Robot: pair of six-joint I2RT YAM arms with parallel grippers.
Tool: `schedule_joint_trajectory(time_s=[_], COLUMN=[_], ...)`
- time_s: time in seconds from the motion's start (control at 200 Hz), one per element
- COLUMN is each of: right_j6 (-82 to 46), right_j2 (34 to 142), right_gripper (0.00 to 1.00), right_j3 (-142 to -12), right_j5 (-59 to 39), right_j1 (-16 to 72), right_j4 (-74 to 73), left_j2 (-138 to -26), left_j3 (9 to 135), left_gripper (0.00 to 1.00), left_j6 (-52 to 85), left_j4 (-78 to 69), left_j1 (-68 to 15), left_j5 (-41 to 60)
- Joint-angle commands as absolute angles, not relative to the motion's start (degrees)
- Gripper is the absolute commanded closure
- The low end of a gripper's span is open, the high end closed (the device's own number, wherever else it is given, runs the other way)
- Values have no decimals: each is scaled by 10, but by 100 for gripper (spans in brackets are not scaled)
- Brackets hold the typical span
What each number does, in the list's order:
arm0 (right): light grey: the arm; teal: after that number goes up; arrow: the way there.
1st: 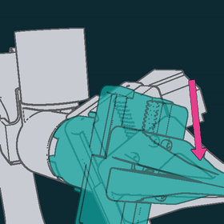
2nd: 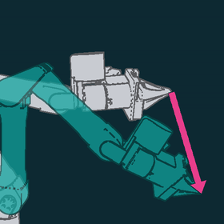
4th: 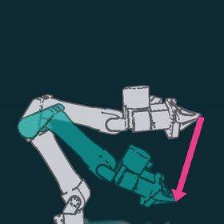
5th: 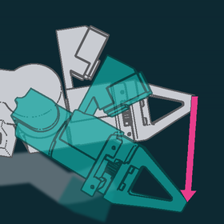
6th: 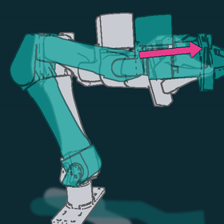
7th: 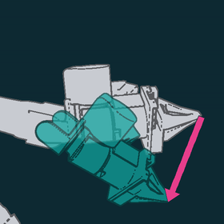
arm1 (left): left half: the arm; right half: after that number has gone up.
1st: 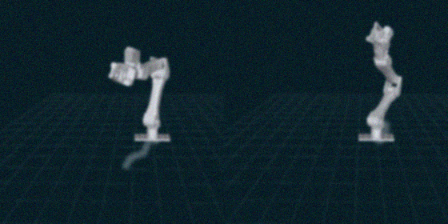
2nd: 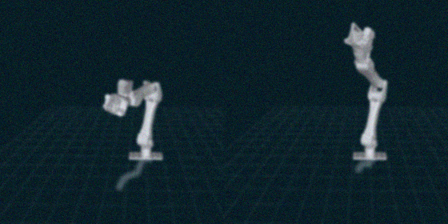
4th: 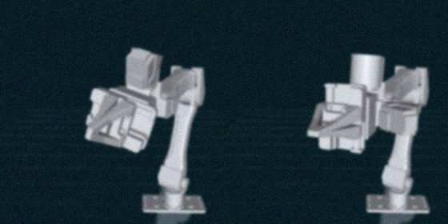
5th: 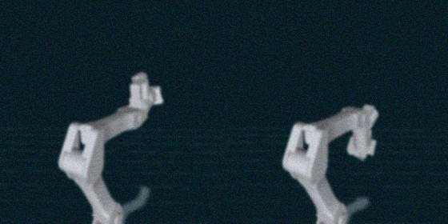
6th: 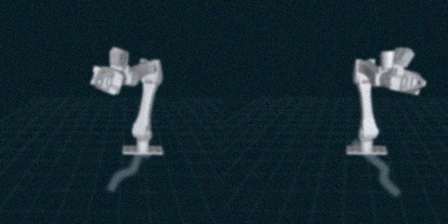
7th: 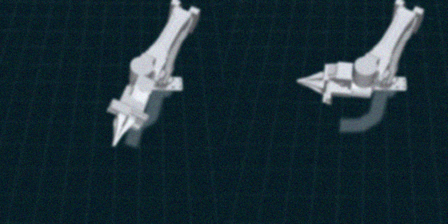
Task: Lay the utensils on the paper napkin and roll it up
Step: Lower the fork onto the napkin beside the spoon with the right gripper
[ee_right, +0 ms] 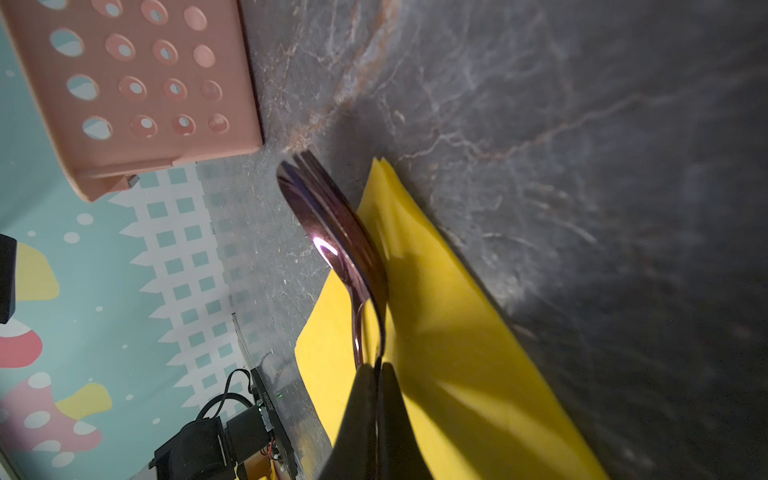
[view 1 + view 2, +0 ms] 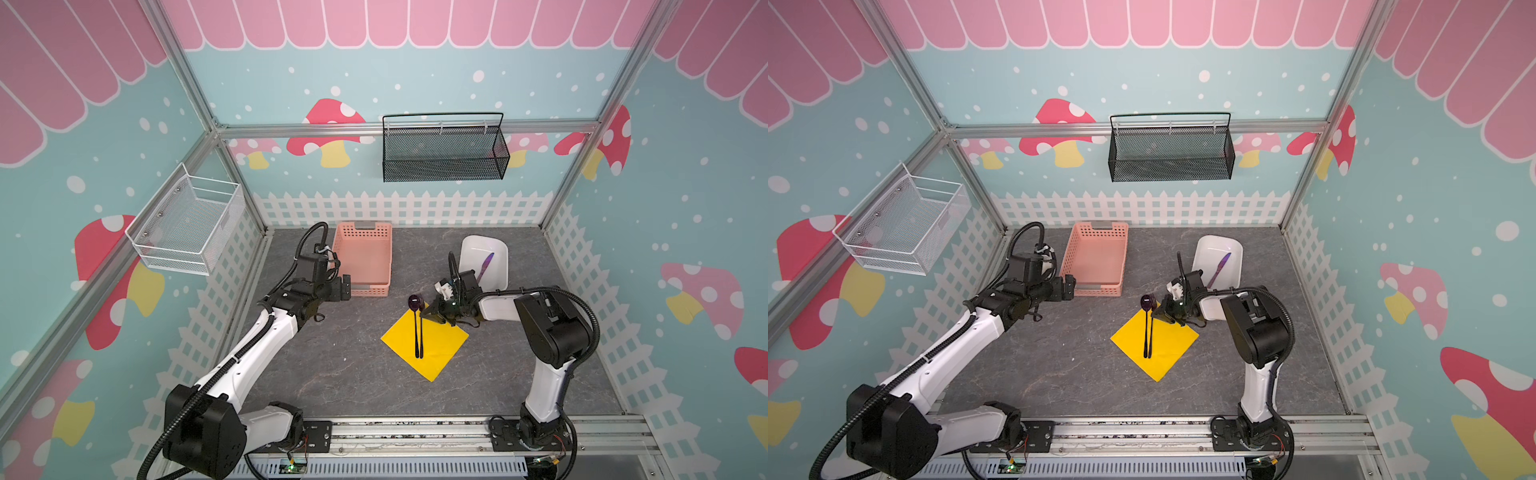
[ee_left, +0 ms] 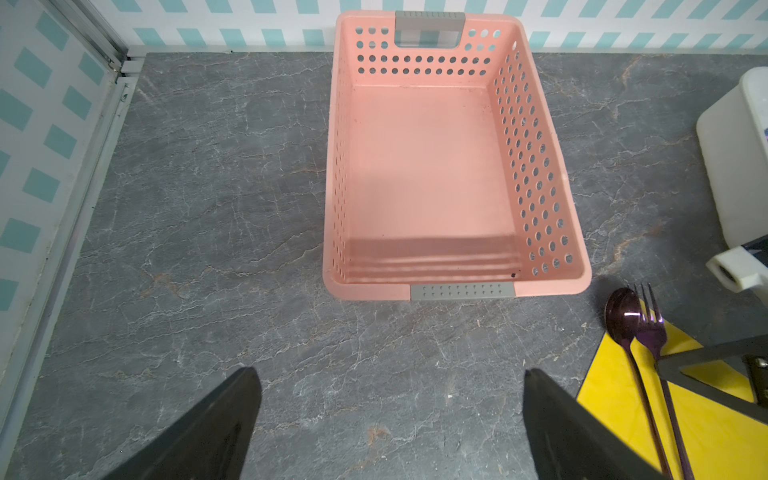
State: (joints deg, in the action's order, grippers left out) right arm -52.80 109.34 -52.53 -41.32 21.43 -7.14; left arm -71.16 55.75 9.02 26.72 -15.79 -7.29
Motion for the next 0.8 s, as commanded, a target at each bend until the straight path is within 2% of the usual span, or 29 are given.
schedule_joint_trajectory(time_s=[0.0, 0.4, 0.795], right_j6=[-523, -499, -490], right_j2=[1111, 1095, 1104], right_gripper=[99, 86, 83], right_j3=[-528, -544, -558], right_j5=[-414, -370, -384], right_j1=[218, 219, 218], right_j4=[-64, -13, -9], left_j2=[-715, -715, -712], left_j3=[562, 562, 561], left_gripper=[0, 0, 0], left_j6=[91, 90, 88], left_j4=[264, 264, 266], left_j1=[-157, -158, -158], left_j5=[-77, -80, -79])
